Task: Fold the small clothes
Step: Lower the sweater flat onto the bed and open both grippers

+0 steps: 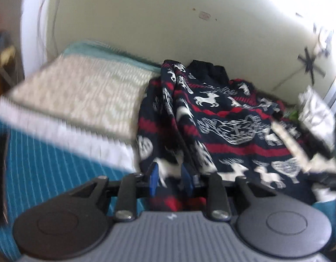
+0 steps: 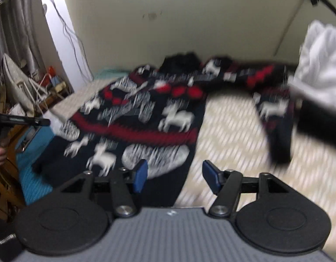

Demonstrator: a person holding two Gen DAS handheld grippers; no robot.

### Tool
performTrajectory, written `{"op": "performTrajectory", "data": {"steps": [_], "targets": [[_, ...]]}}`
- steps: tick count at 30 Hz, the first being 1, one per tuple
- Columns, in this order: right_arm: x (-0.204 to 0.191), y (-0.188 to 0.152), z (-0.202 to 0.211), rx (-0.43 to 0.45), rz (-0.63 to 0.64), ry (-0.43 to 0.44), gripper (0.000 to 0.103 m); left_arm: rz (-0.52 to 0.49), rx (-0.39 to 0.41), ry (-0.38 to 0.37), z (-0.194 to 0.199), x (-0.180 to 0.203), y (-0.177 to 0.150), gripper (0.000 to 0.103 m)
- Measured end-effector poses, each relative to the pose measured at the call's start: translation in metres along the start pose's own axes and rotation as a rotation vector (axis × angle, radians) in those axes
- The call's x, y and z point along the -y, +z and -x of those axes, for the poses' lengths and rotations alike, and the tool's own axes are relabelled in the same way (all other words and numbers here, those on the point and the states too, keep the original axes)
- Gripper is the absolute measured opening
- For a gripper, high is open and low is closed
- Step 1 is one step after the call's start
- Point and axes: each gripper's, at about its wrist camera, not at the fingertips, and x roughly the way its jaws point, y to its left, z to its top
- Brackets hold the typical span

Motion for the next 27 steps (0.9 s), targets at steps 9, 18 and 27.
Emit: {"op": "performTrajectory", "data": {"steps": [9,18,27], "targets": [[0.014,0.017,0.065,0.249,-0.041,-0.241,0.0,-0.018,-0.022,-0.147,0.017,0.042,-0.026,0.028],[0.035,0.004,0.064,0.226,-0.116,-0.249,0.0,-0.017,-0.114,-0.111,-0.038,0.075,-0.017,0.051],[0.04,0.015,0.082,0.251,-0.162,-0.19,0.0,-0.026,-0.176,-0.131,-0.063,0.087,-0.001,0.009]]}}
